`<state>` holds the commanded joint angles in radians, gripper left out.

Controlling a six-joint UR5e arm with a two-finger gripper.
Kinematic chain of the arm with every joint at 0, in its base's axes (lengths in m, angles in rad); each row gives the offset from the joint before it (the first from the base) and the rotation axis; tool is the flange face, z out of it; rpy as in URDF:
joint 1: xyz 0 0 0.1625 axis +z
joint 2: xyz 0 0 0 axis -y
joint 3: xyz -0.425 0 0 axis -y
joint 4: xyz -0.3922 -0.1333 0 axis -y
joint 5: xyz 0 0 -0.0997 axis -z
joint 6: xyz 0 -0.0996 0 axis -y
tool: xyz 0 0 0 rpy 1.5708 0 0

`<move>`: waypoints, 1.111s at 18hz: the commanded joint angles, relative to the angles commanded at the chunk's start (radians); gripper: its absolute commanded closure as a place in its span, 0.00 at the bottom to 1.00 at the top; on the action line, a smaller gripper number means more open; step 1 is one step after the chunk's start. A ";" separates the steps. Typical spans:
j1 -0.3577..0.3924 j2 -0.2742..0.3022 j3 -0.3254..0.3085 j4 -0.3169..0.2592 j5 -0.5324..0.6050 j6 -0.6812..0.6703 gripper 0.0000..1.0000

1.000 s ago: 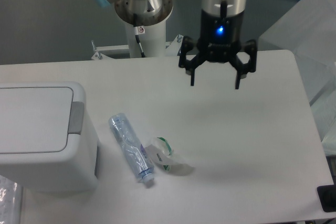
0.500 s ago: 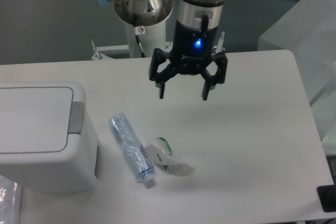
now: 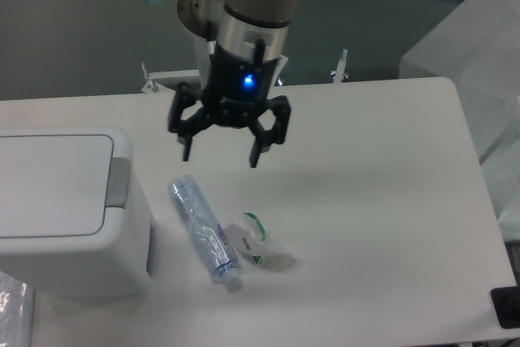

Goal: Open the trash can
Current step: 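Move the open gripper toward the trash can lid's grey tab, then lower the gripper fingers onto the lid's grey tab and press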

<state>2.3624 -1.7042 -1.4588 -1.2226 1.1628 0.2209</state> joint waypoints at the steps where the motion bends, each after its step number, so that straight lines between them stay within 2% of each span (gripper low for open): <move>1: -0.009 -0.003 0.000 0.012 0.000 0.000 0.00; 8: -0.061 -0.031 0.000 0.028 0.002 0.000 0.00; 20: -0.084 -0.055 0.002 0.029 0.003 -0.002 0.00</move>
<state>2.2780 -1.7595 -1.4573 -1.1934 1.1658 0.2194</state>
